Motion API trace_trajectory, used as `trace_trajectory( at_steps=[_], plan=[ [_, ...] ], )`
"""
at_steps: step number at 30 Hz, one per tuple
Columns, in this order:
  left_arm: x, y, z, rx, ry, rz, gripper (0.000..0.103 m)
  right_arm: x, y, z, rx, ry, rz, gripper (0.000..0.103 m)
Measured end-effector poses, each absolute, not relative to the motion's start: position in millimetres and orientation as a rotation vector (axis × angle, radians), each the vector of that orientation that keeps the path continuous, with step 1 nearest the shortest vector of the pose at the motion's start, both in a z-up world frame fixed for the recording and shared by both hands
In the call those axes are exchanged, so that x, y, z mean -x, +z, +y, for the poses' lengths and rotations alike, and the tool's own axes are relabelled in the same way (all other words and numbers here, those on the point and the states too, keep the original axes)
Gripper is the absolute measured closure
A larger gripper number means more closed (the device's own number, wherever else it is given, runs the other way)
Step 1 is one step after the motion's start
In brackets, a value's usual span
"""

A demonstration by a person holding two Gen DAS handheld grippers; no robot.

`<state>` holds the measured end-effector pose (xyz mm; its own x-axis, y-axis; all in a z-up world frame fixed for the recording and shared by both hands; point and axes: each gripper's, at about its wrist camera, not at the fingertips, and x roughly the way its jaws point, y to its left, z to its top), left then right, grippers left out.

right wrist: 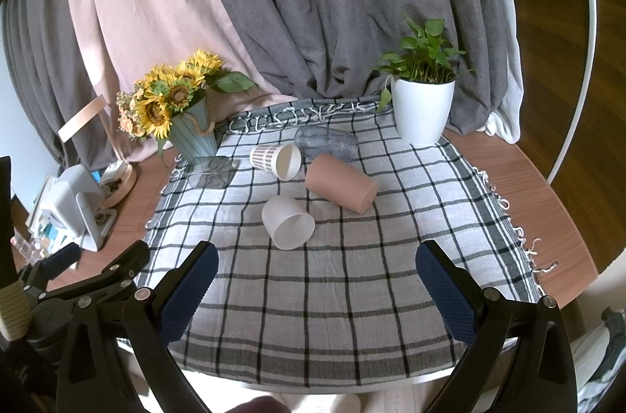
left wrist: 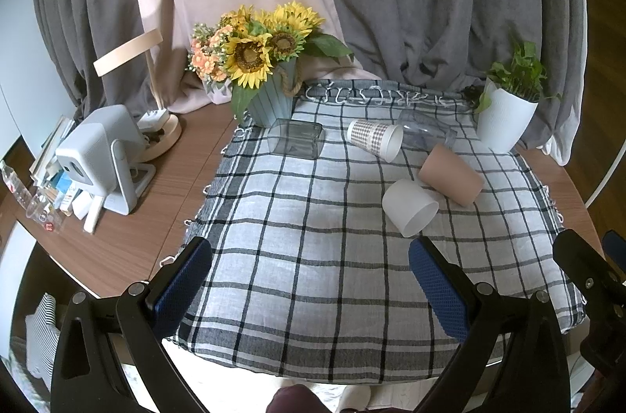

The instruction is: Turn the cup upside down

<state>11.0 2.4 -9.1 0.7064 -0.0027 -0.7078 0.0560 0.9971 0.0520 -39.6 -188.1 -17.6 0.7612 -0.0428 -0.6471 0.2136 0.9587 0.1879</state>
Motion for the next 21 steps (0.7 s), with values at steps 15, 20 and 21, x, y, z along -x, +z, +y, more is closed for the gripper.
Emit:
trace_trajectory(
  at_steps=[15,20,21],
  plan=[
    [-70,-39,21,0.018,0.104,0.944,0.000,-24,-44,-185,-0.245,-0.089,0.861,0.001],
    [-103,-50,31,0.033,0.173,0.980,0.000,-69,-49,-179,-0.189,-0.047,0.908,0.001],
    [-110,-52,32,0.035,0.187,0.986,0.000,-77,-49,-178,-0.176,-0.041,0.918,0.001]
  ],
)
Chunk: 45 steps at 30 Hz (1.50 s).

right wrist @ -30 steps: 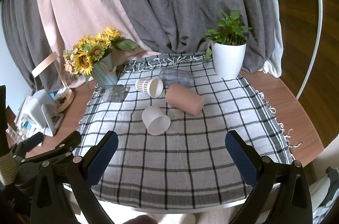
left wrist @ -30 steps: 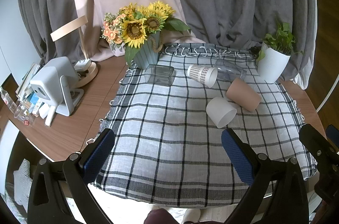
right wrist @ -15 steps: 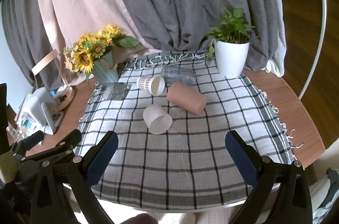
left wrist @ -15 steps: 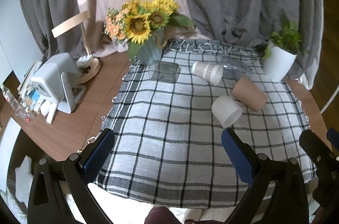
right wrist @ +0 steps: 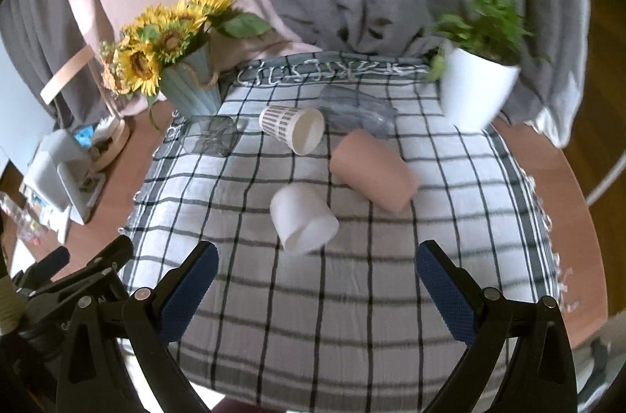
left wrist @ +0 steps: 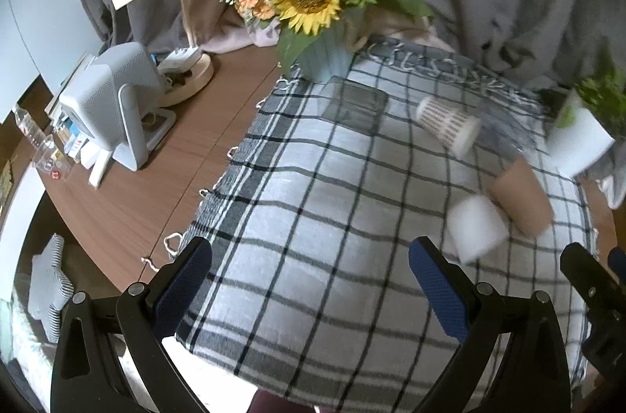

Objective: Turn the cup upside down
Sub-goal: 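Reach the right gripper to the houndstooth paper cup and grasp it, then lift the cup with the right gripper and rotate it rim-down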

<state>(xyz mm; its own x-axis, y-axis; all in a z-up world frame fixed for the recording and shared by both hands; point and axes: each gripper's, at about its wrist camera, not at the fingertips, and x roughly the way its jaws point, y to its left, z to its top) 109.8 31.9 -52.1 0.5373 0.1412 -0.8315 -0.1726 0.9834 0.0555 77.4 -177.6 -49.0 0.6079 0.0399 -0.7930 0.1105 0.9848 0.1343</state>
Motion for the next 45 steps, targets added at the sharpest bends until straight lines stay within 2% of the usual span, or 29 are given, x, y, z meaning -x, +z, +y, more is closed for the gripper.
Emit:
trace_trajectory(
  at_steps=[14,27,32,41,45],
  plan=[
    [-203,-97,36,0.049,0.345,1.093,0.000,-230,-78,-139,0.181,0.103,1.139,0.002],
    [-257,-128,35,0.110,0.453,1.170,0.000,-334,-118,-99,0.538,0.207,1.249,0.004],
    [-273,-134,31,0.120,0.447,1.188,0.000,-360,-138,-90,0.599,0.230,1.305,0.008],
    [-287,-148,27,0.117,0.435,1.225,0.000,-386,-175,-80,0.676,0.225,1.380,0.021],
    [-289,-150,27,0.114,0.428,1.229,0.000,-385,-184,-75,0.720,0.220,1.391,0.040]
  ],
)
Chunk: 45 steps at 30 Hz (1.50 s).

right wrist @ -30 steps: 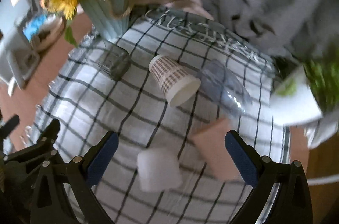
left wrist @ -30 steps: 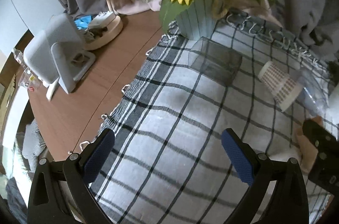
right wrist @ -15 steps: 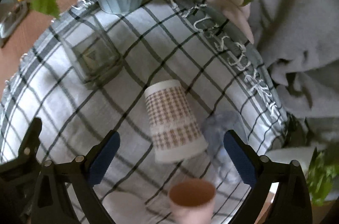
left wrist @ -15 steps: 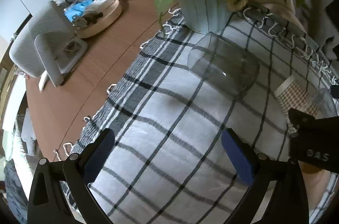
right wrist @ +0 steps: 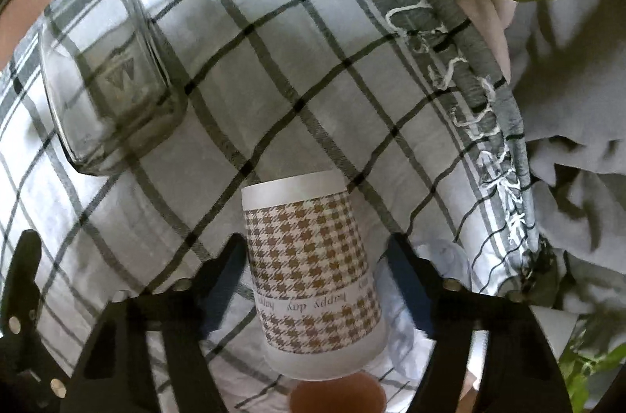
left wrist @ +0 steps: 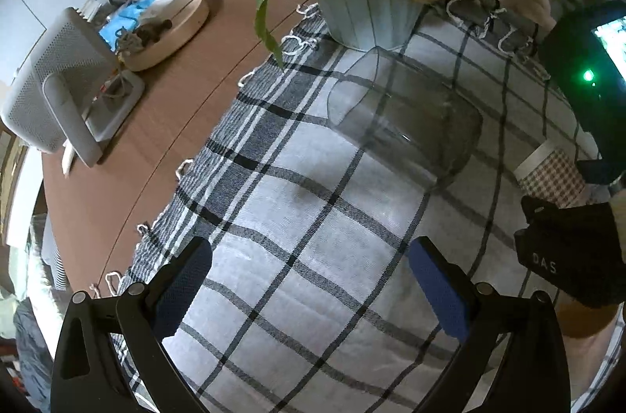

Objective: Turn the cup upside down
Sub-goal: 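Lift the cup with the right gripper and rotate it rim-down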

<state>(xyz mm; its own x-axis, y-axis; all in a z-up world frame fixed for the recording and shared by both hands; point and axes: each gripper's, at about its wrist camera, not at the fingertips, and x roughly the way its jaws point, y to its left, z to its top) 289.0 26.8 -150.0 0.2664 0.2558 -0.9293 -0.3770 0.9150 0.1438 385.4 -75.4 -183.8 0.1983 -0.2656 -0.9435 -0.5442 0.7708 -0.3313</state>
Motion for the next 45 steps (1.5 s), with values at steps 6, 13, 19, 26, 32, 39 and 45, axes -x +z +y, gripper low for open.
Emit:
trace_trajectory(
  at_steps=[6,13,19,26,32,39,45],
  plan=[
    [-288,-148,29,0.109,0.418,1.227,0.000,-381,-176,-75,0.718,0.208,1.367,0.042],
    [-272,-126,29,0.111,0.379,1.190,0.000,-361,-144,-75,0.704,0.208,1.315,0.042],
    [-246,-106,29,0.085,0.309,1.166,0.000,-327,-97,-97,0.543,0.181,1.253,0.042],
    [-211,-83,33,0.039,0.247,1.127,0.000,-260,-66,-132,0.219,0.157,1.209,0.042],
    [-183,-65,44,-0.038,0.196,1.083,0.000,-205,-65,-139,0.011,0.103,1.190,0.042],
    [-166,-72,74,-0.099,0.155,1.108,0.000,-156,-85,-122,-0.209,0.095,1.220,0.042],
    [-165,-97,104,-0.111,0.157,1.194,0.000,-148,-122,-101,-0.336,0.077,1.283,0.042]
  ],
)
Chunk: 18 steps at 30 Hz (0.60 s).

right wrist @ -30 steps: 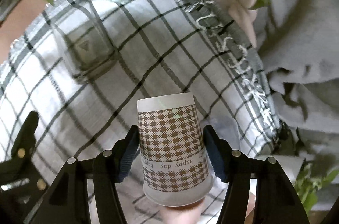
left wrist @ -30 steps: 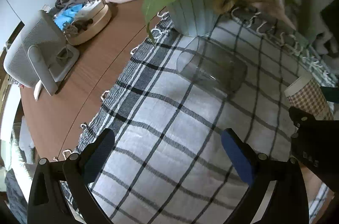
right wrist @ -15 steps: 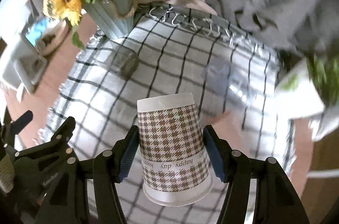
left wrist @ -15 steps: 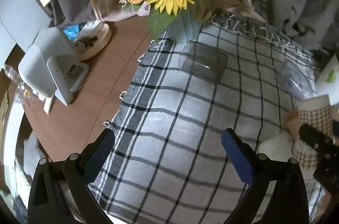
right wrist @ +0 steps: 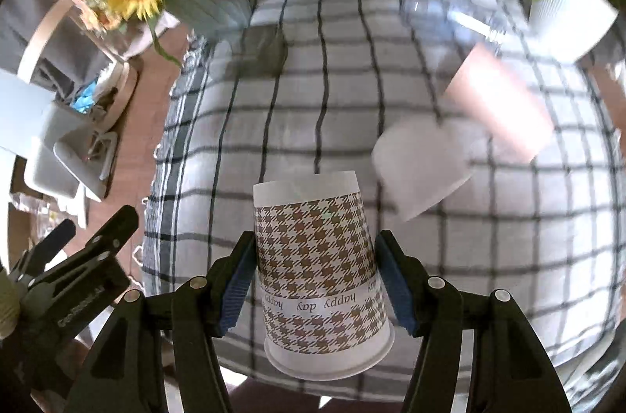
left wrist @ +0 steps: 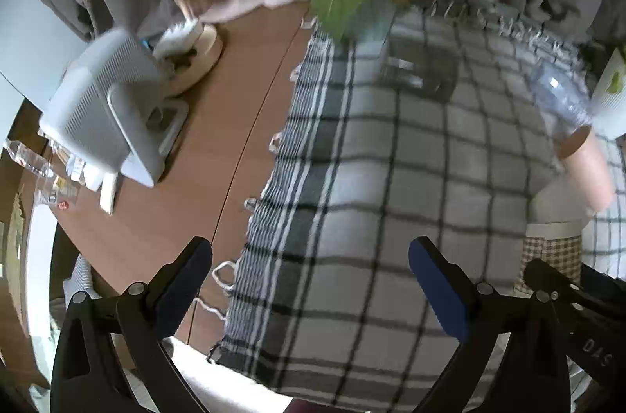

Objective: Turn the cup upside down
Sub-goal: 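Lift the cup with the right gripper and rotate it rim-down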

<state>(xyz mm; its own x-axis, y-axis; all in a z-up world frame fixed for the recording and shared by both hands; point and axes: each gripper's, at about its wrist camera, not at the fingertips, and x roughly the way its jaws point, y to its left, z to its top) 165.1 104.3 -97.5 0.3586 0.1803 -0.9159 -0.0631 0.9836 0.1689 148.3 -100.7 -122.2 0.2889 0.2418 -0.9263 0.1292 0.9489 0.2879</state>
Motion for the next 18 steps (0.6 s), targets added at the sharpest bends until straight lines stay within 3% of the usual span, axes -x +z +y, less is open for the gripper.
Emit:
trace_trajectory(
  at_steps=[8,18],
  plan=[
    [-168,-132,121,-0.169,0.144,1.289,0.000,-157,-171,-60,-0.374,0.095,1.377,0.042],
    [-171,-146,126,-0.165,0.133,1.331,0.000,-164,-188,-46,-0.385,0.059,1.394,0.041]
  ],
)
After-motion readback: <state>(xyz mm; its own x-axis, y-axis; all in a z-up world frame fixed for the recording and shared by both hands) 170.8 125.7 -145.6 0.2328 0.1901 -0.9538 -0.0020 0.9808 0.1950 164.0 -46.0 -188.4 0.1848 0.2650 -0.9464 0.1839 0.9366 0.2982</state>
